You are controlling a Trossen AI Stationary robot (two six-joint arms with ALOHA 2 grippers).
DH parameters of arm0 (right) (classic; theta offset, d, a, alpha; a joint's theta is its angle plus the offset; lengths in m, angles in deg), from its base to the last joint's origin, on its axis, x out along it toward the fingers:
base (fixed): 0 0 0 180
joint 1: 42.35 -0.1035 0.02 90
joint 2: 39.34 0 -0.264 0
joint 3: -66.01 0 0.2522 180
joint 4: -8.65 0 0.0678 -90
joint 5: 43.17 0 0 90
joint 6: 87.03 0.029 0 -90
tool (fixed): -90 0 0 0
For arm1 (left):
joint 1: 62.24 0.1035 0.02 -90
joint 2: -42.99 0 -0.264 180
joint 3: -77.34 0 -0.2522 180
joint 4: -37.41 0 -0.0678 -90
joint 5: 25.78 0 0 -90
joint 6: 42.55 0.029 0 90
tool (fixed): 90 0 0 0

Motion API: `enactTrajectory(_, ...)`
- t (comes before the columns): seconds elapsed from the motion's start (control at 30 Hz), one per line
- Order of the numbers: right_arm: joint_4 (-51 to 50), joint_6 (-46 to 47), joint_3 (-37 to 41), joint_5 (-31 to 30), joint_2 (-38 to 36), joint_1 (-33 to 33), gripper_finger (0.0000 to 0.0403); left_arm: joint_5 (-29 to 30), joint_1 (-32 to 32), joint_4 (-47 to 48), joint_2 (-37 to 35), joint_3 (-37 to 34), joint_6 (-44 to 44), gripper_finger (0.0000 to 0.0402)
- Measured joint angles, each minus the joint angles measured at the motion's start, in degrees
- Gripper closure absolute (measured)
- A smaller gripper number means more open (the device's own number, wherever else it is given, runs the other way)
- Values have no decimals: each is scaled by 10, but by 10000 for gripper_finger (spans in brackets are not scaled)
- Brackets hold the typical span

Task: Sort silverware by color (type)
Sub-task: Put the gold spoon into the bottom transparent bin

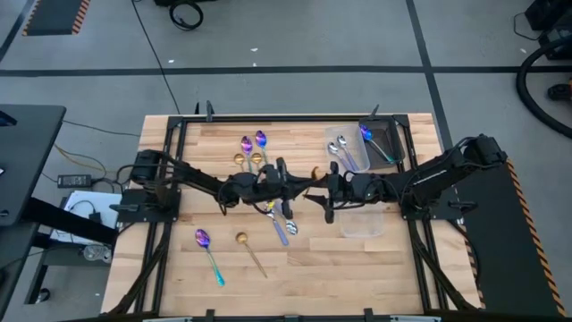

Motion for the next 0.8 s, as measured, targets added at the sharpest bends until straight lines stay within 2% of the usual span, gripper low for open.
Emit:
enactTrajectory(0.2,18,-1,0,7,0,3,276,-1,0,11,1,2,5,384)
enactTrajectory(0.47,32,23,0,21,0,3,378,-8,-2,21,1,2,12,384)
enactTrajectory(0.67,24,46,0,13,0,6,371,-7,-2,30,1,3,8,375)
enactTrajectory(0.8,-20,59,0,11,-4,6,370,11,-8,52,-1,2,10,336)
